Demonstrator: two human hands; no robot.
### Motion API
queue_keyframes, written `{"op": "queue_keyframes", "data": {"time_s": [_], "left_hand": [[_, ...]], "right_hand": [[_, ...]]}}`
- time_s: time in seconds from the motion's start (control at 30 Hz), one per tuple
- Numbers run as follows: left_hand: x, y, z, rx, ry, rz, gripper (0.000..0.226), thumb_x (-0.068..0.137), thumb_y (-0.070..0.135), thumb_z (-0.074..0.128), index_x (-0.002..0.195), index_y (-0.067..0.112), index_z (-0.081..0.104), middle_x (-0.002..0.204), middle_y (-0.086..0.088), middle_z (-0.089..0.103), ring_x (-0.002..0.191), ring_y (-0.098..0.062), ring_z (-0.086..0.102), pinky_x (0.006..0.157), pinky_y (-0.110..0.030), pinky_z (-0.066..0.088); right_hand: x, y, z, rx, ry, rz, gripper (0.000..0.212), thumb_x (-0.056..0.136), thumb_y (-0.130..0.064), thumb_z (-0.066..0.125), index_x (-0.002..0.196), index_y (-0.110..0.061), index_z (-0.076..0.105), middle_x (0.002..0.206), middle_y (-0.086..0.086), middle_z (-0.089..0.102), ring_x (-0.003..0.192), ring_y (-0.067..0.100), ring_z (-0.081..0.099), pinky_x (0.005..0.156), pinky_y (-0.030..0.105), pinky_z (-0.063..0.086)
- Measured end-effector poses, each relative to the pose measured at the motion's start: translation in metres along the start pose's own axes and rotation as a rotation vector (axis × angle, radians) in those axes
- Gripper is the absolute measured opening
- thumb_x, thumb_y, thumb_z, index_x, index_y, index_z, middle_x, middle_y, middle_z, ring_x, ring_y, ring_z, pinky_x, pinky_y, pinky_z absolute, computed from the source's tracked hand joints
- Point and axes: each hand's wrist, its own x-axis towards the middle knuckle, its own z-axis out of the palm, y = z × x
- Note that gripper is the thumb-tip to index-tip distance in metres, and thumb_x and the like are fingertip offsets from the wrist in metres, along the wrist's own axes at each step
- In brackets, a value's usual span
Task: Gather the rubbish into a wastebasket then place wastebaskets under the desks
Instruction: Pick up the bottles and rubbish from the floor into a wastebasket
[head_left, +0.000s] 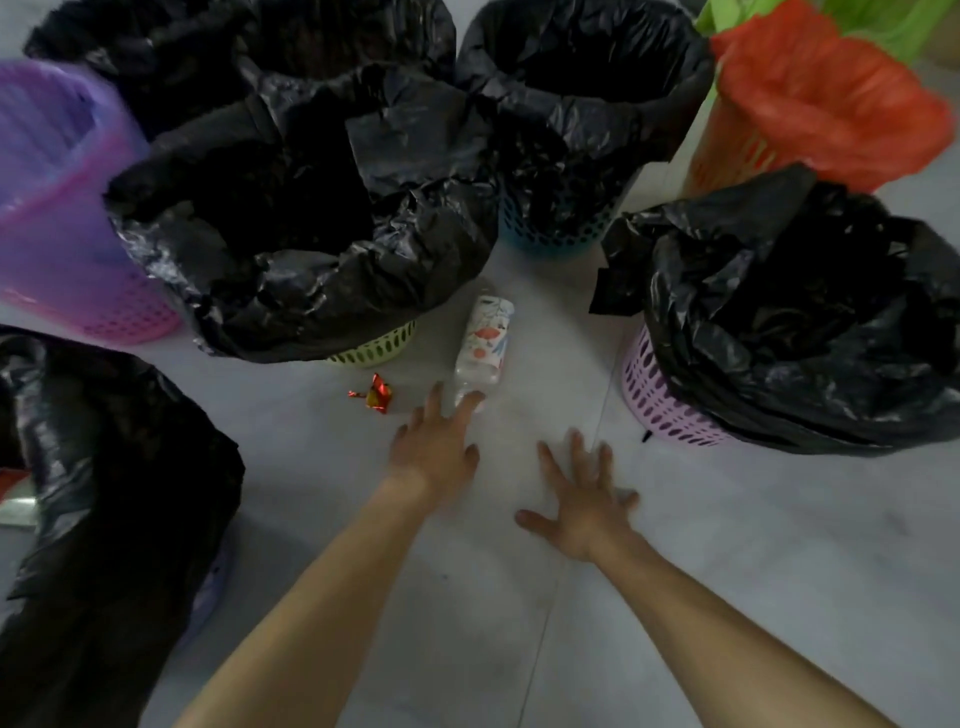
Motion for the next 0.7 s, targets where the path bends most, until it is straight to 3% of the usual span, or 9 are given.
{"op": "queue_keyframes", "data": {"time_s": [0.1,0.23,0.33,0.43,0.5,0.53,0.6,0.63,0.7], "left_hand": [[0.022,0.014,0.004,-0.101,0.106,0.055,0.060,0.096,0.045,0.051,0.149,0.045,0.021,0.160,-0.014,0.013,0.138,-0.038,0.034,0.105,-0.047,0.040],[0.032,0.015,0.017,-0.098,0.014,-0.013,0.051,0.095,0.050,0.050,0.143,0.043,0.031,0.148,-0.014,0.033,0.132,-0.036,0.038,0.103,-0.046,0.041],[0.019,-0.003,0.019,-0.088,0.047,-0.021,0.041,0.096,0.045,0.050,0.134,0.038,0.038,0.136,-0.010,0.043,0.126,-0.031,0.045,0.097,-0.043,0.045],[-0.010,-0.028,0.013,-0.130,0.109,-0.036,0.030,0.096,0.041,0.051,0.124,0.036,0.041,0.124,-0.007,0.043,0.108,-0.027,0.055,0.084,-0.039,0.051],[-0.038,-0.045,0.009,-0.128,0.235,-0.028,0.026,0.095,0.034,0.055,0.118,0.028,0.046,0.114,-0.010,0.047,0.088,-0.028,0.061,0.067,-0.035,0.052],[-0.057,-0.059,0.009,-0.107,0.278,-0.023,0.023,0.094,0.031,0.057,0.114,0.024,0.047,0.107,-0.012,0.049,0.078,-0.030,0.062,0.058,-0.034,0.049],[-0.083,-0.077,0.012,-0.073,0.306,-0.002,0.019,0.092,0.026,0.057,0.106,0.025,0.043,0.097,-0.010,0.051,0.066,-0.030,0.061,0.049,-0.032,0.042],[-0.098,-0.086,0.012,-0.091,0.285,-0.029,0.018,0.092,0.026,0.055,0.103,0.027,0.041,0.097,-0.008,0.049,0.066,-0.030,0.061,0.049,-0.032,0.041],[-0.132,-0.106,0.015,-0.138,0.236,-0.121,0.019,0.092,0.024,0.050,0.101,0.031,0.035,0.103,-0.004,0.045,0.073,-0.028,0.059,0.055,-0.032,0.040]], "right_hand": [[0.000,-0.001,-0.003,0.016,-0.016,-0.005,0.100,0.081,-0.080,0.045,0.146,-0.052,-0.025,0.149,-0.010,-0.048,0.143,0.031,-0.037,0.107,0.076,0.005],[-0.001,-0.001,-0.005,0.016,-0.034,0.005,0.102,0.078,-0.081,0.048,0.144,-0.055,-0.025,0.149,-0.012,-0.049,0.142,0.030,-0.038,0.106,0.076,0.007],[0.000,-0.005,-0.007,0.032,-0.024,0.005,0.103,0.077,-0.081,0.050,0.144,-0.056,-0.023,0.149,-0.013,-0.048,0.143,0.030,-0.037,0.107,0.074,0.008],[-0.003,-0.008,-0.007,0.030,-0.020,0.010,0.104,0.075,-0.082,0.051,0.145,-0.057,-0.022,0.151,-0.014,-0.046,0.145,0.029,-0.034,0.107,0.073,0.014],[-0.002,-0.010,-0.007,-0.014,-0.003,0.006,0.104,0.072,-0.085,0.050,0.147,-0.056,-0.017,0.155,-0.012,-0.039,0.148,0.031,-0.027,0.106,0.069,0.021],[-0.002,-0.016,-0.006,-0.046,0.027,0.001,0.100,0.073,-0.085,0.048,0.150,-0.054,-0.009,0.160,-0.010,-0.029,0.150,0.033,-0.018,0.107,0.065,0.025],[0.005,-0.022,-0.017,-0.085,0.223,0.022,0.073,0.083,-0.072,0.035,0.150,-0.041,0.031,0.162,0.003,0.020,0.147,0.034,0.024,0.108,0.048,0.036],[0.010,-0.027,-0.025,-0.052,0.334,0.026,0.060,0.089,-0.057,0.031,0.137,-0.028,0.054,0.147,0.011,0.047,0.133,0.033,0.046,0.104,0.040,0.044],[0.025,-0.051,-0.037,0.144,0.509,0.007,0.041,0.093,-0.031,0.038,0.116,-0.013,0.068,0.122,0.020,0.065,0.110,0.039,0.061,0.095,0.038,0.050]]}}
